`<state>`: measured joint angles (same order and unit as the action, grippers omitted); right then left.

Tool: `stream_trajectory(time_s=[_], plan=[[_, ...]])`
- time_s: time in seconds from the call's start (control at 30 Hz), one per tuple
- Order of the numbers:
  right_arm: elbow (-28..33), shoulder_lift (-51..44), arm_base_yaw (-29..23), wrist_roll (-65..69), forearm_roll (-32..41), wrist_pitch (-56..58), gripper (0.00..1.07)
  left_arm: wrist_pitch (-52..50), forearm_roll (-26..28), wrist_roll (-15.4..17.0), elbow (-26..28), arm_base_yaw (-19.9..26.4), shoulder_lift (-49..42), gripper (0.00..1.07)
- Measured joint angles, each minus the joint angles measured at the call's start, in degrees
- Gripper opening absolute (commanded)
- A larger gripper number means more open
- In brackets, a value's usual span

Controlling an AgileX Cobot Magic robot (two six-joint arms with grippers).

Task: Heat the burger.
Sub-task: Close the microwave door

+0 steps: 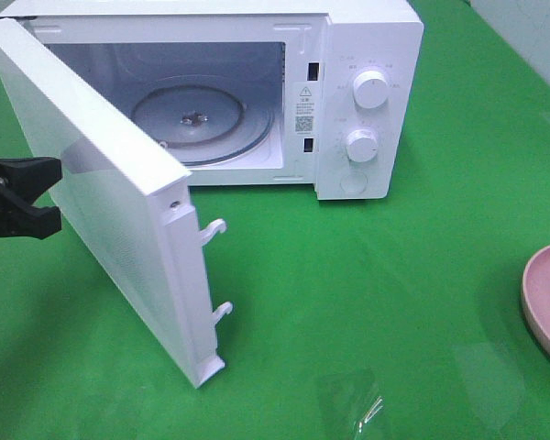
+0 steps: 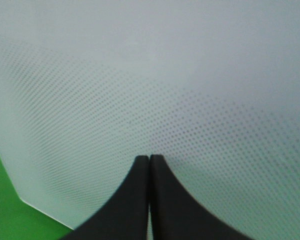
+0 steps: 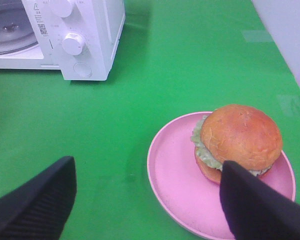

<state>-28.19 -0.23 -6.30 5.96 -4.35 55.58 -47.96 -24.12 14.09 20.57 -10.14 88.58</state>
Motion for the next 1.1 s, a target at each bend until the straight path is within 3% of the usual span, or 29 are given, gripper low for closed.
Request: stream_trajectory(time_s=[0.37, 0.53, 1.1], plan=[[0.0, 0.0, 0.0, 0.0, 0.0, -0.1, 0.76, -0.1, -0.3, 0.0, 3.7, -4.0, 3.7, 0.0], [0.0, 0.0, 0.0, 0.0, 0.1, -0.1, 0.76, 1.7, -0.2, 0.0, 8.2, -6.8, 6.4, 0.0], [0.0, 0.0, 0.0, 0.0, 0.1, -0.1, 0.76, 3.9, 0.7, 0.5, 19.1, -7.6, 13.5, 0.0]])
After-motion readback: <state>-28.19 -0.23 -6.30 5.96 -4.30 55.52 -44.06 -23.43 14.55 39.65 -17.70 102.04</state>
